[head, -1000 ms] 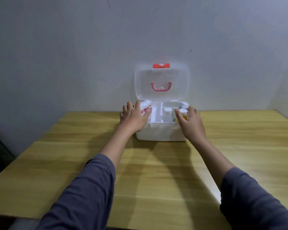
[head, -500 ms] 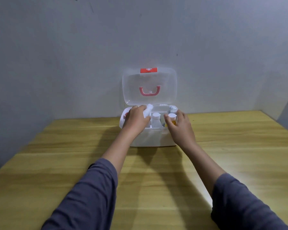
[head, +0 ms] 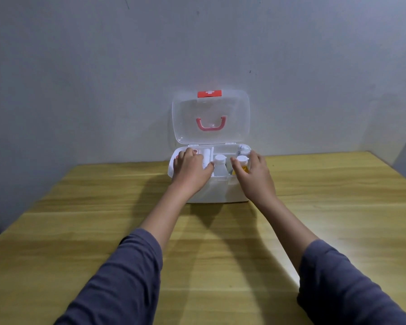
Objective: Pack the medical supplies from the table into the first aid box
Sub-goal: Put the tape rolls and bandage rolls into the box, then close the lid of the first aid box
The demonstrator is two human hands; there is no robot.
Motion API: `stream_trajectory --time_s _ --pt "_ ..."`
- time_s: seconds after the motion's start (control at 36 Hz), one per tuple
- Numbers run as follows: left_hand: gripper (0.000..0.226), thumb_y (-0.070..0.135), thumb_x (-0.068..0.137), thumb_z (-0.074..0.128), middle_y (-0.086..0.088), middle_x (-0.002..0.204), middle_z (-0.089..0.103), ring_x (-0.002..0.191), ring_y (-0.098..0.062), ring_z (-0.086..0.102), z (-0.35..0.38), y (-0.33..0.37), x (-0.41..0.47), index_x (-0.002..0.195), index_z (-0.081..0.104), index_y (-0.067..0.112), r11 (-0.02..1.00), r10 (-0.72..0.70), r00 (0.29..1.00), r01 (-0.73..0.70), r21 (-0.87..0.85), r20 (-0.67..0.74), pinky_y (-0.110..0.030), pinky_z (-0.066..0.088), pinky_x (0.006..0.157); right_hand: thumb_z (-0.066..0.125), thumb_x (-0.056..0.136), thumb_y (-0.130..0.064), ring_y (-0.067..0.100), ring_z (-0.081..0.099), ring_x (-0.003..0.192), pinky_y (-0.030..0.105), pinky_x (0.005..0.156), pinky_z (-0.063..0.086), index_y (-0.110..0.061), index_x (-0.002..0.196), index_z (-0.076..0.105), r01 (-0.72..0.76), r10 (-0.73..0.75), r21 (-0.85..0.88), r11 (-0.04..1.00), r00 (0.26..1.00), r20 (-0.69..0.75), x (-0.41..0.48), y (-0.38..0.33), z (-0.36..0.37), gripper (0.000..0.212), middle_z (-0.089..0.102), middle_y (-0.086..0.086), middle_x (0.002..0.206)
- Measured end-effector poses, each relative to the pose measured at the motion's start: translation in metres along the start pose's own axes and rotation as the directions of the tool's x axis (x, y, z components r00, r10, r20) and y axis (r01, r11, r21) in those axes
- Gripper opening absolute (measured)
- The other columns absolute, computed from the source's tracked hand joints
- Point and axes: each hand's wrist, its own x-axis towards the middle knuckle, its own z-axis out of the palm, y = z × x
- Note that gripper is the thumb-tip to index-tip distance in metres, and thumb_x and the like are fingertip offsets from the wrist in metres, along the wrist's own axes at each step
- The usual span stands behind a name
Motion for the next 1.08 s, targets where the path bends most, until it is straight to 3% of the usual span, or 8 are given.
stream_trajectory --time_s 0.17,0.25,0.36,0.44,0.58,0.64,0.75,1.08 --pt "0.036 0.032 0.088 0.058 -0.010 0.122 0.054 0.117 -0.030 0.046 -0.001 -0.009 -0.008 0.113 0.065 0.007 0.988 0.004 0.972 -0.041 -0.152 -0.235 -0.031 0.030 0.096 0.047 0.089 -0.048 0.017 0.048 0.114 0.031 0.081 0.038 -0.022 0.127 0.048 0.007 -0.008 0.018 1.000 1.000 0.011 0.000 -0.001 -0.001 0.046 0.047 0.003 0.129" --pt "0.049 0.039 0.081 0.061 -0.014 0.125 0.052 0.121 -0.031 0.045 -0.001 -0.021 -0.016 0.119 0.063 0.008 0.954 -0.054 0.952 -0.040 -0.297 -0.302 -0.030 0.032 0.099 0.047 0.089 -0.048 0.015 0.046 0.109 0.031 0.080 0.036 -0.020 0.126 0.047 0.002 -0.003 0.020 1.000 0.999 0.037 -0.001 -0.003 -0.003 0.046 0.046 0.003 0.130" --pt "0.070 0.041 0.080 0.070 -0.007 0.140 0.037 0.132 -0.018 0.035 0.001 -0.038 -0.025 0.136 0.045 0.009 0.898 -0.111 0.971 0.006 -0.440 -0.212 -0.017 0.023 0.098 0.047 0.089 -0.049 0.007 0.038 0.100 0.031 0.080 0.035 -0.018 0.123 0.048 0.000 -0.001 0.009 1.000 0.996 0.086 -0.001 -0.005 -0.007 0.046 0.044 0.003 0.131" --pt "0.075 0.039 0.078 0.072 0.011 0.127 0.034 0.117 0.000 0.032 -0.002 -0.044 -0.033 0.140 0.038 0.015 0.813 -0.129 0.985 0.037 -0.581 -0.118 -0.016 0.024 0.094 0.049 0.088 -0.051 0.010 0.040 0.112 0.029 0.083 0.033 -0.016 0.123 0.048 0.002 -0.002 0.002 1.000 0.991 0.132 0.001 -0.005 -0.010 0.049 0.041 0.003 0.133" --pt "0.098 0.055 0.062 0.079 0.010 0.140 0.044 0.131 -0.011 0.040 -0.004 -0.050 -0.036 0.143 0.035 0.022 0.743 -0.140 0.990 0.092 -0.663 -0.018 -0.029 0.035 0.105 0.052 0.087 -0.049 0.021 0.043 0.114 0.028 0.084 0.033 -0.006 0.102 0.049 0.021 -0.021 -0.003 1.000 0.992 0.127 0.001 -0.008 -0.018 0.046 0.045 0.006 0.119" --pt "0.113 0.067 0.048 0.075 0.005 0.145 0.044 0.133 -0.015 0.040 -0.004 -0.052 -0.035 0.144 0.034 0.024 0.743 -0.149 0.989 0.119 -0.659 0.010 -0.035 0.035 0.110 0.052 0.089 -0.045 0.024 0.040 0.121 0.026 0.089 0.032 -0.004 0.110 0.048 0.042 -0.041 -0.004 0.999 0.994 0.100 0.002 -0.011 -0.024 0.046 0.044 0.009 0.124" --pt "0.099 0.063 0.048 0.080 0.015 0.129 0.050 0.122 -0.012 0.049 -0.001 -0.054 -0.033 0.133 0.042 0.030 0.733 -0.126 0.992 0.074 -0.677 -0.029 -0.031 0.042 0.101 0.050 0.091 -0.044 0.022 0.021 0.142 0.032 0.114 0.020 -0.005 0.145 0.024 0.107 -0.106 -0.023 0.994 0.993 0.045 0.018 -0.027 -0.032 0.072 0.024 0.012 0.153" --pt "0.091 0.059 0.045 0.086 0.008 0.117 0.066 0.108 -0.012 0.063 0.018 -0.065 -0.023 0.124 0.050 0.033 0.557 -0.119 0.992 0.043 -0.830 -0.029 -0.043 0.053 0.093 0.054 0.091 -0.021 0.025 0.040 0.130 0.032 0.104 0.035 -0.008 0.137 0.042 0.379 -0.383 -0.209 0.901 0.923 0.023 0.125 -0.083 0.019 0.049 0.042 0.009 0.143"
